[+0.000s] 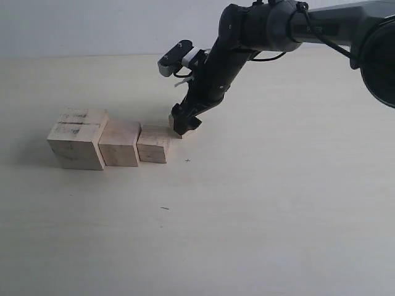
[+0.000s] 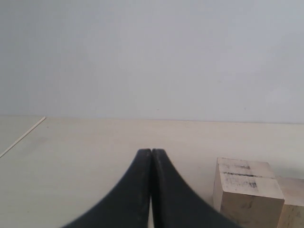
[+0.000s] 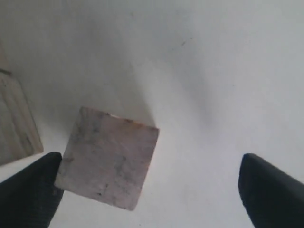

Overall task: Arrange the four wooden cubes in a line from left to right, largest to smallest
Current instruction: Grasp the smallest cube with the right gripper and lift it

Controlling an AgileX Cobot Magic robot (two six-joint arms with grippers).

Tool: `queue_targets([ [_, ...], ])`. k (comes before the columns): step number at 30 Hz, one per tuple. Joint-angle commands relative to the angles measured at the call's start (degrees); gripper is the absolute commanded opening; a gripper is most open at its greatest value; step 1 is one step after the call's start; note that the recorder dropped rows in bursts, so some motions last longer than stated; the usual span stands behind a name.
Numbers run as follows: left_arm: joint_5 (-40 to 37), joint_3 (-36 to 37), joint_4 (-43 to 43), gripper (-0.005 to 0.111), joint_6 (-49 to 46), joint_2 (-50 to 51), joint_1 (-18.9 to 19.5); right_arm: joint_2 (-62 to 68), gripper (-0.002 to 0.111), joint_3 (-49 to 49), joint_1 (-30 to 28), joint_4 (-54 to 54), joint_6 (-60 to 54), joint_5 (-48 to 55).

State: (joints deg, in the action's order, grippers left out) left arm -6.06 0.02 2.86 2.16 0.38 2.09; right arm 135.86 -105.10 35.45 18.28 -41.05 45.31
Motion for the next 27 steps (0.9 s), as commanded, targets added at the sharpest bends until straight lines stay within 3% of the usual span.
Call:
queue_targets([
  [1, 0.09, -0.02, -0.36, 0.002, -0.14, -0.38, 0.11, 0.37, 0.077, 0.18, -0.06, -0.34, 0.19, -3.02],
  [6, 0.09, -0.02, -0.36, 0.002, -0.14, -0.38, 0.11, 0.37, 0.039, 0.18, -0.06, -1.66, 0.19, -4.72],
  [11, 0.09, -0.02, -0.36, 0.002, -0.14, -0.38, 0.11, -2.42, 0.002, 0.18, -0.06, -6.99, 1.23, 0.5],
  [19, 0.09, -0.02, -0.36, 0.002, -0.14, -0.38, 0.11, -10.57, 0.0, 0.18, -0.06, -8.92, 1.03, 9.4],
  [23, 0.09, -0.02, -0.36, 0.002, -0.14, -0.38, 0.11, -11.1, 0.0, 0.18, -0.06, -3.92, -5.93, 17.08],
  [27, 0.09, -0.02, -0.36, 0.002, -0.14, -0.38, 0.11, -11.1, 0.0, 4.34, -0.06, -0.73, -8.91, 16.54],
])
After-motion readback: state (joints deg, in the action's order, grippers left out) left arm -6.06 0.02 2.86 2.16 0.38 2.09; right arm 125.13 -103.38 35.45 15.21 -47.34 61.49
